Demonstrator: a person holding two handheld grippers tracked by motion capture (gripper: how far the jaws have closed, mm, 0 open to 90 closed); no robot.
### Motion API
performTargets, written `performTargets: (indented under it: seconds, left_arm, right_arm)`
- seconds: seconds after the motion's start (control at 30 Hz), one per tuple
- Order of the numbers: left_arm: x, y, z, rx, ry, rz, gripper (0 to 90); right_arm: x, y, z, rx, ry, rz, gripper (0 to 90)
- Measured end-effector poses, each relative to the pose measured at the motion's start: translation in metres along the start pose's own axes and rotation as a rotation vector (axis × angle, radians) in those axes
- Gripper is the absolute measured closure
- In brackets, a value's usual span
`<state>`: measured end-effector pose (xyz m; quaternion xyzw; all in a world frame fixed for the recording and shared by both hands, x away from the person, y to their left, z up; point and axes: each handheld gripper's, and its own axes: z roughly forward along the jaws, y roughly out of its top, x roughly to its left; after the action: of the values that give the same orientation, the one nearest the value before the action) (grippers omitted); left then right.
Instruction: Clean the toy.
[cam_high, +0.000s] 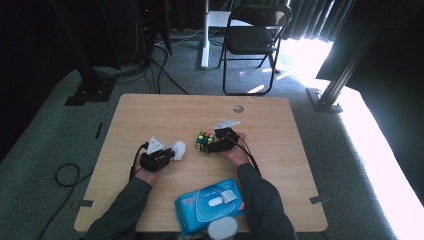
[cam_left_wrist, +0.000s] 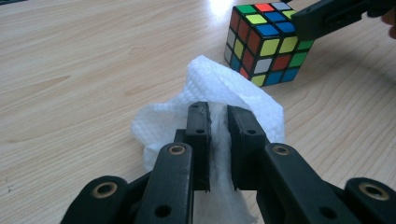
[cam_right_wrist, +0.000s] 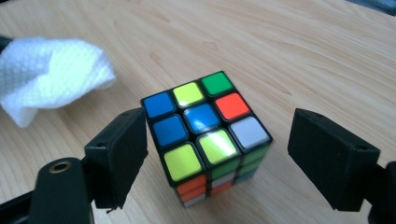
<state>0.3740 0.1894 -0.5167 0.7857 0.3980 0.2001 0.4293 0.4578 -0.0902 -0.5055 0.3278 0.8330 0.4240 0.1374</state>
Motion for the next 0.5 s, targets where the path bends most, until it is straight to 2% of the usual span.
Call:
performTargets:
  seconds: [0.07,0.1,0.13,0.2,0.4,0.5]
  left_arm:
    - [0.0,0.0,0.0,0.0,-0.001,0.0,80.0]
    - [0.0,0.0,0.0,0.0,-0.002,0.001,80.0]
    - [0.0,0.0,0.0,-0.001,-0.002,0.002,79.9]
    - [0.0,0.001,-0.001,0.0,-0.003,0.005,79.9]
    - [0.0,0.001,-0.001,-0.001,-0.003,0.003,79.9]
    - [0.0,0.001,-0.001,-0.004,-0.003,0.002,79.9]
  right_arm:
    - [0.0,0.001,0.002,0.004,0.006,-0.008,19.2]
    - [0.0,0.003,0.008,0.026,0.019,-0.038,18.8]
    - [0.0,0.004,0.011,0.04,0.01,-0.047,18.2]
    - [0.0,0.003,0.016,0.064,0.022,-0.065,18.4]
    - [0.003,-0.002,0.024,0.099,0.013,-0.097,25.1]
    - [0.003,-0.002,0.025,0.1,0.016,-0.094,31.1]
